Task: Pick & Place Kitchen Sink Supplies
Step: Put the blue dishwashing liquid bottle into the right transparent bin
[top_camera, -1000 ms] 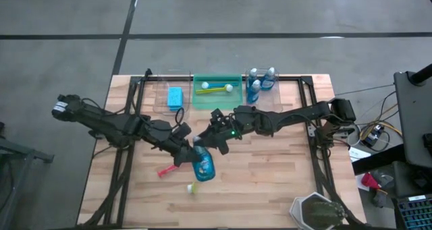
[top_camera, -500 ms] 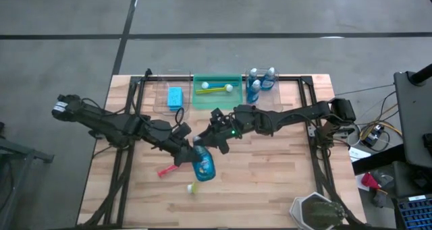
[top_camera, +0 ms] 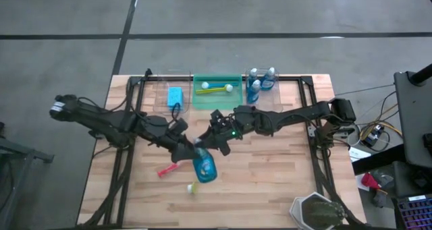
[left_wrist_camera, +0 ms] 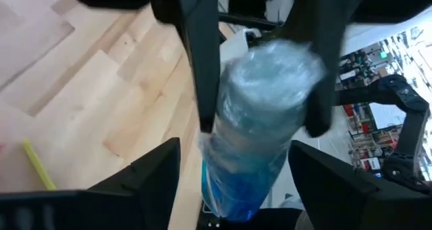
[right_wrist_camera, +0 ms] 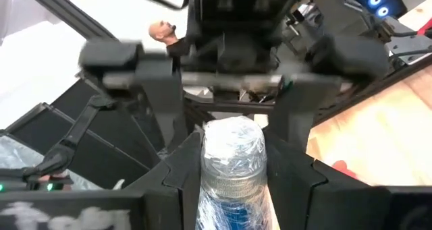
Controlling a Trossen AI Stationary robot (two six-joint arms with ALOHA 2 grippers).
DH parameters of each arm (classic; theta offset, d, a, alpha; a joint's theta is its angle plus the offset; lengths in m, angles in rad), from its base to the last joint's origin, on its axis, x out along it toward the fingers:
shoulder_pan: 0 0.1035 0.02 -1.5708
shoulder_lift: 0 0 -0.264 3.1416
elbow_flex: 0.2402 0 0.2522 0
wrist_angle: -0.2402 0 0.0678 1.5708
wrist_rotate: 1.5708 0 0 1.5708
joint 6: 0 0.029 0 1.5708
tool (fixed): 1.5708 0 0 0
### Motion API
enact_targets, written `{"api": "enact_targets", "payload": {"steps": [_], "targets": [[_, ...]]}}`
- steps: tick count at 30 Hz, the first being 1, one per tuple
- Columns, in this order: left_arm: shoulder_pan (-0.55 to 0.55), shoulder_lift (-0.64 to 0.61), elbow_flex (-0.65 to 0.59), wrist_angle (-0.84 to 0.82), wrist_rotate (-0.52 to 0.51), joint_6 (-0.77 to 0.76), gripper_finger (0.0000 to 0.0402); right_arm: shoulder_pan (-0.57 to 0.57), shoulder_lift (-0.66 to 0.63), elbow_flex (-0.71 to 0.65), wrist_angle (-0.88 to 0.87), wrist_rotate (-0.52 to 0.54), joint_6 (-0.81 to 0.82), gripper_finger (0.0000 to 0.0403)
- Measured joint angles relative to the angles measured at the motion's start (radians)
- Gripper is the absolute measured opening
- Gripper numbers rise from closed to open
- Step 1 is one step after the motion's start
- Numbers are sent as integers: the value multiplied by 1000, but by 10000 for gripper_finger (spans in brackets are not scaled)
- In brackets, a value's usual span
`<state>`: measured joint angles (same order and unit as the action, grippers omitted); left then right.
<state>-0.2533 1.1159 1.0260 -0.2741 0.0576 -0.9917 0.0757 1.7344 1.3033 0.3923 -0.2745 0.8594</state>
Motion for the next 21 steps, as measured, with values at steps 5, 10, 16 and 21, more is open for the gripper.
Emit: {"api": "enact_targets", "payload": {"steps": [5,10,16,21], "targets": [[20,-59,0,-16,0,47,268,-10,-18,0,-22,-2,-8,127],[41,-134,0,-15,-16,108,268,-38,-72,0,-202,57,-77,127],[43,-197,0,-9,-96,150,268,-64,-181,0,-464,291,-185,127],[43,-223,-1,1,-146,173,269,-70,-287,0,-656,590,-232,127]]}}
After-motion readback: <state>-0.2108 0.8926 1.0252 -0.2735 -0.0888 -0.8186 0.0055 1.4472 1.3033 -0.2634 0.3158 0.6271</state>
